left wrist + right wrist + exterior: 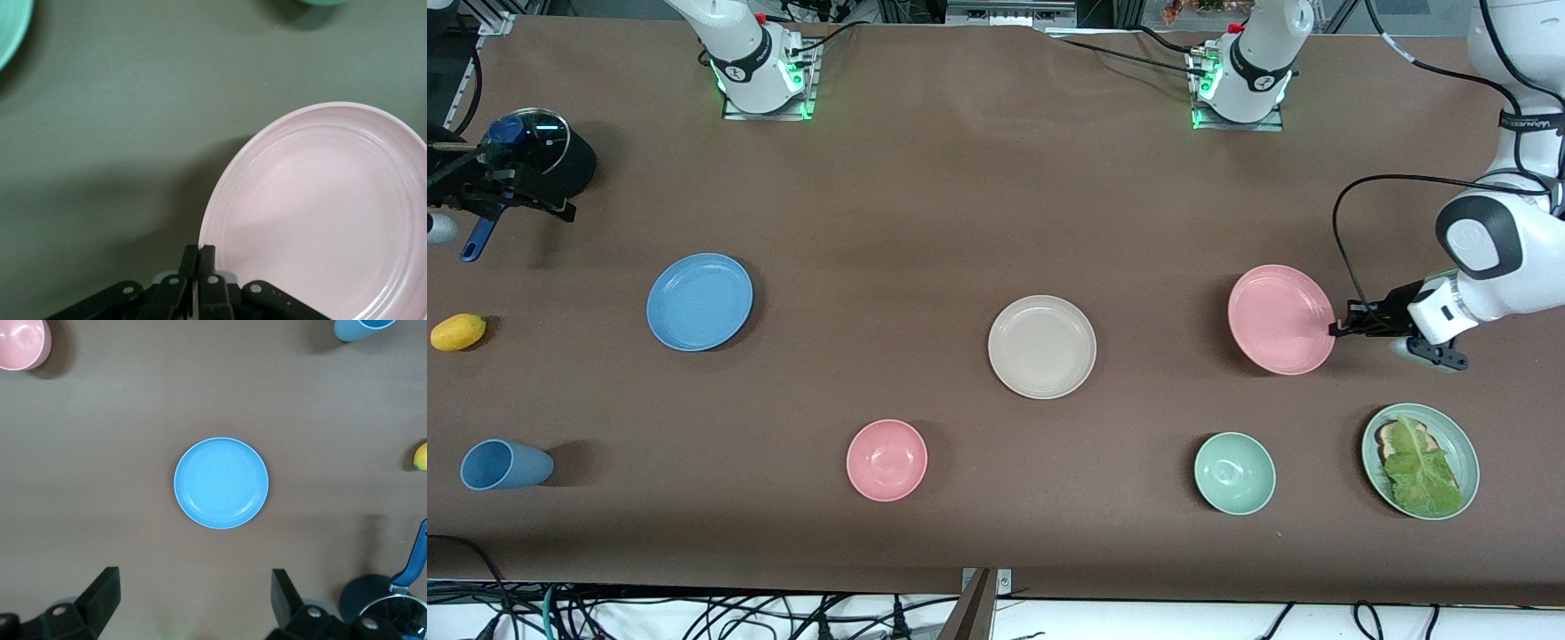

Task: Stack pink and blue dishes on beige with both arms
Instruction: 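Carry the pink plate with the left gripper onto the beige plate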

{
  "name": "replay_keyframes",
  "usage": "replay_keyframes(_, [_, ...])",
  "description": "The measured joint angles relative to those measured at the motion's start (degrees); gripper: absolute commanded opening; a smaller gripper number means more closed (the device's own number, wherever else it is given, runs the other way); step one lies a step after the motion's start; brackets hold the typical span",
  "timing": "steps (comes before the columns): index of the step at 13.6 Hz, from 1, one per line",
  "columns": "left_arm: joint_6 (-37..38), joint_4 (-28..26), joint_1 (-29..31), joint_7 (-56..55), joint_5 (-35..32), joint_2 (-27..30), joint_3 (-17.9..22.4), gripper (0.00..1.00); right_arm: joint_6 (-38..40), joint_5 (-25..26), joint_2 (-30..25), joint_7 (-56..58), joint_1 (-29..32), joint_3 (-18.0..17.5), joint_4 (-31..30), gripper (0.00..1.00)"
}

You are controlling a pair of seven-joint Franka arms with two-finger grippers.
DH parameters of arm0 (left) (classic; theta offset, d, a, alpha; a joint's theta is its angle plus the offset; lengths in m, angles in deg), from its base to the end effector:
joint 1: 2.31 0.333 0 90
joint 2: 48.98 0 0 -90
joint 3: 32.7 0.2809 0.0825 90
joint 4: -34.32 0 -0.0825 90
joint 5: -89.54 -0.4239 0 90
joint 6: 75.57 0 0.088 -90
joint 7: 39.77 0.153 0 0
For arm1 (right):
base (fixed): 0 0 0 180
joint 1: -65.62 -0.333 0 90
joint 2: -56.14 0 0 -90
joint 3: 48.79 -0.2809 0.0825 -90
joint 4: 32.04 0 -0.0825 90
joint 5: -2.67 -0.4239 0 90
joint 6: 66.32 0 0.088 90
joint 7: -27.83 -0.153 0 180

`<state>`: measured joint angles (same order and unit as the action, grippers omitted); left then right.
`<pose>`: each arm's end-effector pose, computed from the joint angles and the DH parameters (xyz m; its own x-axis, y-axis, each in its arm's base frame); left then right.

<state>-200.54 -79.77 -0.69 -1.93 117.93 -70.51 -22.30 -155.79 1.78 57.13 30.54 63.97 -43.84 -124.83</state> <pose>0.5940 0.0941 0.1598 0.9910 -0.1337 0.0037 -0.1267 -0.9297 0.3459 0.5912 -0.0314 0.5077 0.9972 -0.0101 -0.0743 -0.0114 -0.9998 -0.0175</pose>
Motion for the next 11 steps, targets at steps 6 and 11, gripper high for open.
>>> replay_keyframes(6, [-0.38,0.08,-6.08,-18.7,-0.25,1.13,-5.69,0.0,0.01,0.0,0.0,0.0,0.0,0.0,0.0,1.0])
replay_keyframes(11, [-3.98,0.09,-16.05,-34.63,-0.26,1.1,-6.12,0.0,0.01,0.0,0.0,0.0,0.0,0.0,0.0,1.0])
